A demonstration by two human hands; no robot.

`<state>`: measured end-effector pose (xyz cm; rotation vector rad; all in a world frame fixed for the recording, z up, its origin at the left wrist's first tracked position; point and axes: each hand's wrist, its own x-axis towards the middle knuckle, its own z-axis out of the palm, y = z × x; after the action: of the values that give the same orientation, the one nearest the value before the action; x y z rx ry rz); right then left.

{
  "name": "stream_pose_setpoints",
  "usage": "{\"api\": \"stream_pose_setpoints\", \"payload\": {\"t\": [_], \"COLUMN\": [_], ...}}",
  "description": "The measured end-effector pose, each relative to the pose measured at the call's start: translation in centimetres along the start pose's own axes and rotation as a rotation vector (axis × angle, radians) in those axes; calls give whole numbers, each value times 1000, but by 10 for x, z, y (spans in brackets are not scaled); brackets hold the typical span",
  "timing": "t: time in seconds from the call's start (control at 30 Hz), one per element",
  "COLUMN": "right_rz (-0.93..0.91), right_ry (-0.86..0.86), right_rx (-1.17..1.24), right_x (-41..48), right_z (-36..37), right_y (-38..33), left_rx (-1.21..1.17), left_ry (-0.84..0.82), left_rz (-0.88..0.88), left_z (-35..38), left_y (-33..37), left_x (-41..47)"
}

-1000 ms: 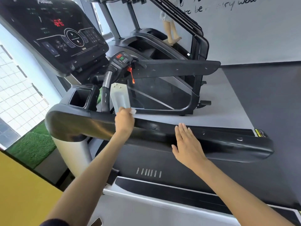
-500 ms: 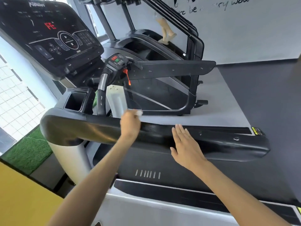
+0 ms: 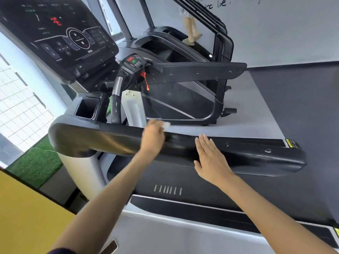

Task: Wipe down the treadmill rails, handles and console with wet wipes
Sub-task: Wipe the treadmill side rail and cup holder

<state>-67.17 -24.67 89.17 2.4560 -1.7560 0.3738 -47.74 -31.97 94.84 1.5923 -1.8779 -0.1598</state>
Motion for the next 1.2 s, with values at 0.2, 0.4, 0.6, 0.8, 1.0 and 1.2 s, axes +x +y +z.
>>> {"api": "stream_pose_setpoints", "payload": {"t": [0.2,0.4,0.6,0.8,1.0,1.2], "right_rz": [33,217,303,377,364,236], "right_ry": [-48,61,52,46,-19,-74], "right_rx": [34,-51,-21,12,-27,-95], "right_x": [-6,-31,-53,-68,-79,-87], "right_z": [-11,-15,-21,-22,-26,-26], "right_y": [6,27,56,73,87,102], "left_rx": [186,16,91,207,-86,21], "left_ry": [134,-126,45,28,-171,9], "left_rz": [-240,189,-79,-136,73,-194], "left_z": [25,75,26,73,108,51], "left_y": [10,91,53,93,148,91], "left_x": [-18,-43,-3,-38,-57,-23]}}
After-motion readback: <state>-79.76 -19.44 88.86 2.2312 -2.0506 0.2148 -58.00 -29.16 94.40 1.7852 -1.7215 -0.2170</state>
